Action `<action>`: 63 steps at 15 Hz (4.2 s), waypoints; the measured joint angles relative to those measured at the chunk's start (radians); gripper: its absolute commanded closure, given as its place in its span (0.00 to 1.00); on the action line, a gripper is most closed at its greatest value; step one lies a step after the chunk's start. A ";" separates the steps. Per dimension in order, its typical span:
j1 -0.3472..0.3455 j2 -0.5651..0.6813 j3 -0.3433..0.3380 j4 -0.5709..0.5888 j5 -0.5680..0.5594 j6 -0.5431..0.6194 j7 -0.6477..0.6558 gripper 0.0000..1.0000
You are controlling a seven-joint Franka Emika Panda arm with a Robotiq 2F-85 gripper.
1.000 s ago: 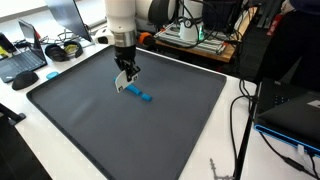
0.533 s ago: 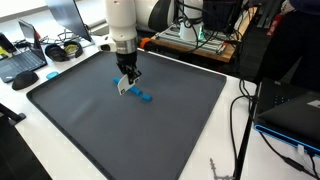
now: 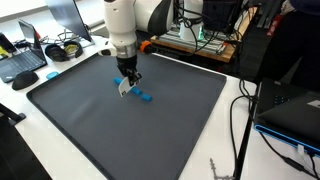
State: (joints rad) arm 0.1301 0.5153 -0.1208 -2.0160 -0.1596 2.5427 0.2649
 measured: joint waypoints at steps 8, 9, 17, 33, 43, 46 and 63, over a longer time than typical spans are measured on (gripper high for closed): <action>-0.052 0.027 0.037 0.017 0.066 0.005 -0.037 0.99; -0.067 0.027 0.048 0.017 0.082 0.008 -0.052 0.99; -0.118 0.028 0.090 0.004 0.129 0.059 -0.118 0.99; -0.097 0.020 0.064 0.032 0.146 0.164 -0.109 0.99; -0.100 -0.030 -0.003 0.032 0.117 0.031 -0.110 0.99; -0.103 -0.027 -0.007 0.030 0.111 0.021 -0.111 0.99; -0.147 -0.002 0.031 0.020 0.114 -0.005 -0.201 0.99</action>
State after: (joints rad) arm -0.0169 0.5134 -0.0894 -1.9960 -0.0454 2.5379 0.0636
